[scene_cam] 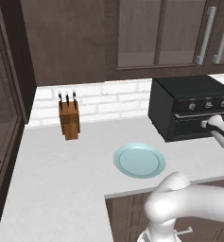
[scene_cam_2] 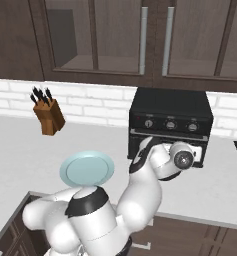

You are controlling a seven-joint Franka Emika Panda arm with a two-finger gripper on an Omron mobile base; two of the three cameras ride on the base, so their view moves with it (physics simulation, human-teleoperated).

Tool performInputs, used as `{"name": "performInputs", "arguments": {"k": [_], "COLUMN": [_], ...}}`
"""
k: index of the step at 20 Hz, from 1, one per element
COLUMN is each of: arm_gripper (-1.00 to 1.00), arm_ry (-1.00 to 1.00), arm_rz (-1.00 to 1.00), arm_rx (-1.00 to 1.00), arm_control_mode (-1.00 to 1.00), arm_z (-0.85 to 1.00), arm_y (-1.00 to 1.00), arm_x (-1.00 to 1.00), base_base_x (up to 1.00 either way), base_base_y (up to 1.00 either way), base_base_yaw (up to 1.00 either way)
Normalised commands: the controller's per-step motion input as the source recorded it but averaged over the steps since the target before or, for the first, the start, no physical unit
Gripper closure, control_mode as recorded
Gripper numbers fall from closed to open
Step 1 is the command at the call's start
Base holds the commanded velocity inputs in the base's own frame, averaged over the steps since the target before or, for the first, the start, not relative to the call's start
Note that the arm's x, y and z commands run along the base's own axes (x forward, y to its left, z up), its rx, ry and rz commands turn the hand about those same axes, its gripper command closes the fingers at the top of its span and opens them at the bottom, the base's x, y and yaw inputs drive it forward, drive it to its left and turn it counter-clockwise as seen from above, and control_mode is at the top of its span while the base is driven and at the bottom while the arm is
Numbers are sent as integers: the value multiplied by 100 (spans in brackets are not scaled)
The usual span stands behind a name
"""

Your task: Pick up the kebab skewer and baguette bread, and place them inside the toaster oven. Close the toaster oven door and start by setting the timer.

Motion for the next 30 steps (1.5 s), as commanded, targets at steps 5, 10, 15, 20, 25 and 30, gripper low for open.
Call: {"name": "performInputs", "arguments": {"k": [5,10,15,20,25,30], "arm_gripper": [-100,-100,-100,-100,-100,-100], "arm_ry": [1,0,0,0,0,0], "arm_rz": [0,0,0,0,0,0], "arm_rx": [0,0,0,0,0,0], "arm_control_mode": [-100,-100,-100,-100,-100,-100], "arm_z": [-1,26,43,28,15,1], "arm_y": [0,2,9,15,22,22], "arm_x": [-22,-1,3,3,12,17], "base_base_x": [0,0,0,0,0,0], "base_base_y": [0,0,0,0,0,0], "base_base_yaw": [0,0,0,0,0,0]}}
